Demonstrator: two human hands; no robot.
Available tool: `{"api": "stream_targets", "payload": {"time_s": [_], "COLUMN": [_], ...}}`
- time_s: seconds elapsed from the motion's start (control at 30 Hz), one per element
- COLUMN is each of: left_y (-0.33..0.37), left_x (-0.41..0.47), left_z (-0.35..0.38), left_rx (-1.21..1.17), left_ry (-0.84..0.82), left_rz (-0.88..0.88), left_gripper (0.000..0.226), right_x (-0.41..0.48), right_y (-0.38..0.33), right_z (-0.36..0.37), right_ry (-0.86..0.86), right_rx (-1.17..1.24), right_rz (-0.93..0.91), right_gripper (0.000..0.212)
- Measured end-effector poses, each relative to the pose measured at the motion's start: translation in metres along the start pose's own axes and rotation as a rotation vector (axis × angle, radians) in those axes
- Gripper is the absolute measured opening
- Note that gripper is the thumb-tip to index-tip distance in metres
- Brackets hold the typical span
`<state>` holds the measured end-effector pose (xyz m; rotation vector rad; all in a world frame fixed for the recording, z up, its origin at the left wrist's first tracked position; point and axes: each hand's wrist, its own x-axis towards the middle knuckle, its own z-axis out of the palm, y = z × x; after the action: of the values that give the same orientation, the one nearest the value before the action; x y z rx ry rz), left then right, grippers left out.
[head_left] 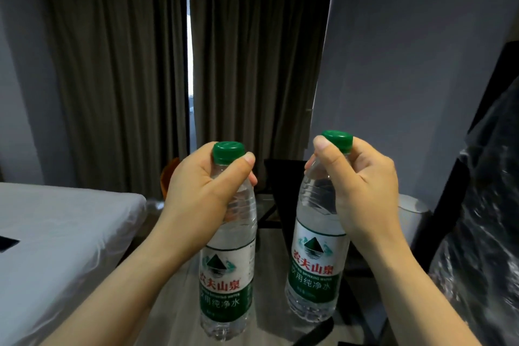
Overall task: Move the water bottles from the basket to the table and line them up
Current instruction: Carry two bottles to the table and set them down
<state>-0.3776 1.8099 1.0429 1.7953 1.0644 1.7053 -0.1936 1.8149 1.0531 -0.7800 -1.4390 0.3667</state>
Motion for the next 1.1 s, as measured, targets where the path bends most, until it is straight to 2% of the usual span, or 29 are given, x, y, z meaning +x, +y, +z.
{"api": "stream_targets", "payload": {"time_s": [0.43, 0.63, 0.93, 1.1], "left_y": [-0.147, -0.222, -0.330, -0.381], "left_x": [0.144, 0.205, 0.273, 0.329], "left_z": [-0.030, -0.050, -0.036, -0.015], "left_rx": [-0.025, -0.066, -0.089, -0.091], "left_ry": [-0.023, -0.012, -0.018, -0.020], "left_rz": [-0.032, -0.095, -0.176, -0.150], "left_gripper": [0.028, 0.025, 0.019, 0.022], "right_x": [0.087, 0.114, 0.162, 0.207], "right_y": [0.136, 0.195, 0.289, 0.354], "right_z": [0.114, 0.172, 0.219, 0.235], "right_ry": [0.042, 0.146, 0.207, 0.233], "right_rx": [-0.066, -0.094, -0.149, -0.185], "right_rz": [0.076, 0.177, 0.217, 0.223], "right_gripper": [0.029, 0.029, 0.025, 0.025]}}
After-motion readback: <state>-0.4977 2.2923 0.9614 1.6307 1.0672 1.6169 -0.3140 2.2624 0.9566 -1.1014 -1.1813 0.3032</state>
